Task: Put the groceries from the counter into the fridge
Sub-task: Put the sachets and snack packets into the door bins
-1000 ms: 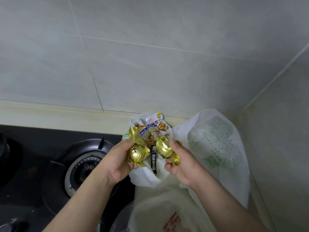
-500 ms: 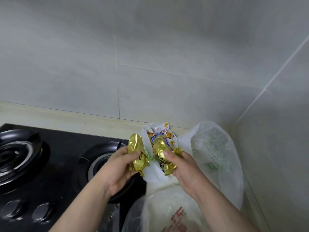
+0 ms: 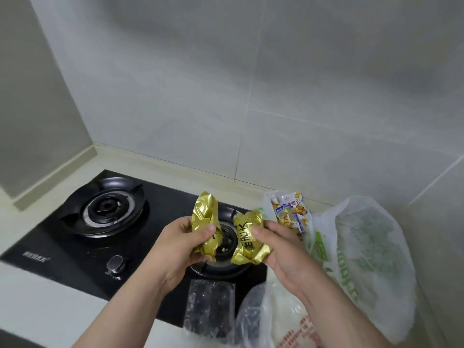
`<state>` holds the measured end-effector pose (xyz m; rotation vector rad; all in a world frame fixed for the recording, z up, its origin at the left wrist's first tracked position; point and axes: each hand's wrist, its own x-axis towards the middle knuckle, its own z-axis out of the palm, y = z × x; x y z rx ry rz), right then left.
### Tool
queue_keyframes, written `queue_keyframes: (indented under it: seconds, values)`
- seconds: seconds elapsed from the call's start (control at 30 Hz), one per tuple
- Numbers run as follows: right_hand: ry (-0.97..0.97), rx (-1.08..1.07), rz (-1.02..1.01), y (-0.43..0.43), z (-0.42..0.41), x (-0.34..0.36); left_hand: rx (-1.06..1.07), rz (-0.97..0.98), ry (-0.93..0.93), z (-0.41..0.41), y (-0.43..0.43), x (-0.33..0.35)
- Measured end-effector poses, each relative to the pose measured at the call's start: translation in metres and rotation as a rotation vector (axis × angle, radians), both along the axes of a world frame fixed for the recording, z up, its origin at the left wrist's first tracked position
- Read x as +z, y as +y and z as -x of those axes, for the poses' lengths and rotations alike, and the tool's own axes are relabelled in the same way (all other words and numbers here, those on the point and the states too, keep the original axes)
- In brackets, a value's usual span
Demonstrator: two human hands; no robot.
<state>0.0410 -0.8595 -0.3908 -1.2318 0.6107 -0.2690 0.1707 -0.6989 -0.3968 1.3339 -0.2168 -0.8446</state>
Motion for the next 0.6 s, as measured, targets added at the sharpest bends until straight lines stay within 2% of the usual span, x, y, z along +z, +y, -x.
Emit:
queue_keyframes:
  seconds: [0.13, 0.37, 0.6]
  values:
    - [-0.012, 0.062, 0.014, 0.025, -0.014, 0.006, 0.082, 0.010, -0.019, -0.003, 0.036, 0.006]
    - [-0.029, 0.254, 0.156, 0.069, -0.043, 0.016, 0.213, -0.017, -0.089, -0.004, 0.103, 0.016]
    - [-0.077, 0.449, 0.192, 0.105, -0.059, 0.024, 0.387, -0.024, -0.121, 0.025, 0.160, 0.029]
